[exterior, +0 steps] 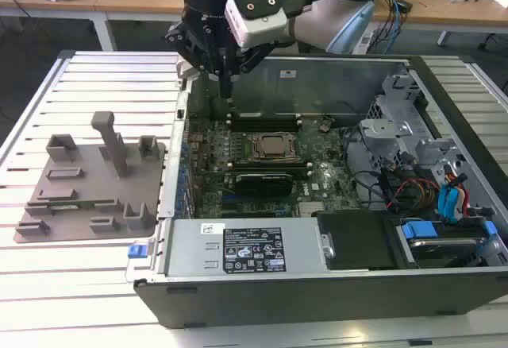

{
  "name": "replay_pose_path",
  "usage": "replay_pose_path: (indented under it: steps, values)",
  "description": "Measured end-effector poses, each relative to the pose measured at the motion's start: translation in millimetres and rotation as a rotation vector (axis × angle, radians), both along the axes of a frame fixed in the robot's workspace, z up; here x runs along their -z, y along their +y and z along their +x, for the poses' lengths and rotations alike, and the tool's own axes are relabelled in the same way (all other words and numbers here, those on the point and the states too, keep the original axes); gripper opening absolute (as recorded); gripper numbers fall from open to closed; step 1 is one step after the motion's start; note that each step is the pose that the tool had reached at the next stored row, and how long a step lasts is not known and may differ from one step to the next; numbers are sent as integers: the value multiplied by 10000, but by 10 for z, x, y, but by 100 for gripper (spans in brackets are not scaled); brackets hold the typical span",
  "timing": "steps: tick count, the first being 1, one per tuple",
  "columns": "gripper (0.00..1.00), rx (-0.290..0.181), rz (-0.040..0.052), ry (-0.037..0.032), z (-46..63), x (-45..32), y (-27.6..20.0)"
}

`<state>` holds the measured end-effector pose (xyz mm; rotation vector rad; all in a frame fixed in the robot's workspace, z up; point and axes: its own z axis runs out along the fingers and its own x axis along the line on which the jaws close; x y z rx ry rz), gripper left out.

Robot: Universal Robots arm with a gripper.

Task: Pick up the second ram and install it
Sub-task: 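Reach for the second ram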

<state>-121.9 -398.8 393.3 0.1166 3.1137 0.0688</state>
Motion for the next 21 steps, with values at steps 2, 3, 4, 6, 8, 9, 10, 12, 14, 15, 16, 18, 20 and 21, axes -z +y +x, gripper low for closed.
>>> replay_pose_path:
  steps: [2,3,4,6,8,9,10,12,14,15,16,18,20,21]
  values:
    - [10,-1,0,-1,-149,0,0]
    - [10,-1,-1,-4,-328,0,0]
    - [10,1,0,-5,-413,0,0]
    - [10,-1,0,-6,-518,0,0]
    - [10,1,-1,-11,-743,3,0]
    - [10,0,0,-13,-845,9,0]
    - [10,-1,0,-14,-903,15,0]
    - [10,0,1,-15,-1001,28,0]
    - [10,2,0,-14,-1180,37,0]
    - [10,0,0,-14,-1329,43,0]
    - [10,0,0,-14,-1461,48,0]
    - [10,2,0,-14,-1608,53,0]
    - [10,-1,0,-14,-1686,55,0]
    - [10,-1,0,-14,-1714,56,0]
